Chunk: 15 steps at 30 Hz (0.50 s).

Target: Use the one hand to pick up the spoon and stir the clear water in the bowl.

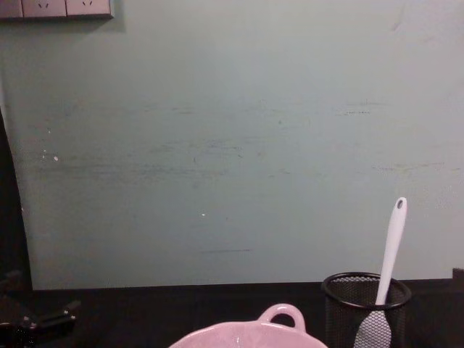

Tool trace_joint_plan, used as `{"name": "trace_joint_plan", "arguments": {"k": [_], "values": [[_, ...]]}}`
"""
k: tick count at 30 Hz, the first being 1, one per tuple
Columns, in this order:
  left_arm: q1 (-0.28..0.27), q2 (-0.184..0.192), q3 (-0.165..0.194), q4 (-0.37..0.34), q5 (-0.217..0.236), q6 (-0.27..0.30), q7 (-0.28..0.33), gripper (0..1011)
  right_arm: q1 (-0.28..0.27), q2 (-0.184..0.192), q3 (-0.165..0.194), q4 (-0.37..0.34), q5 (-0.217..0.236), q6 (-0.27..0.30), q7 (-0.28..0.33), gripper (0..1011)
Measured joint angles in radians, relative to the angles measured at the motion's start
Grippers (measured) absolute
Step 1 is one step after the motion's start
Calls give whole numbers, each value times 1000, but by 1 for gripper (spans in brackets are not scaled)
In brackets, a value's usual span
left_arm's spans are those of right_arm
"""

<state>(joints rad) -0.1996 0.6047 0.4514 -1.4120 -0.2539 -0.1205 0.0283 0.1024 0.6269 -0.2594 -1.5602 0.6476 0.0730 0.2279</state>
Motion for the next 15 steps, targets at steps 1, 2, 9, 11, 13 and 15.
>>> {"name": "trace_joint_plan", "arguments": {"k": [1,2,9,11,13,15], "values": [[0,0,0,0,0,0,0,1011,1,-2,7,-3,18,14,11,1003],[0,0,0,0,0,0,0,1011,4,-4,13,-4,34,29,22,1002],[0,0,0,0,0,0,0,1011,73,-43,35,21,179,194,80,1003],[0,0,0,0,0,0,0,1011,102,-53,34,37,217,244,79,1003],[0,0,0,0,0,0,0,1011,125,-62,33,49,242,276,78,1003],[0,0,0,0,0,0,0,1011,147,-70,31,61,263,304,71,1002]]}}
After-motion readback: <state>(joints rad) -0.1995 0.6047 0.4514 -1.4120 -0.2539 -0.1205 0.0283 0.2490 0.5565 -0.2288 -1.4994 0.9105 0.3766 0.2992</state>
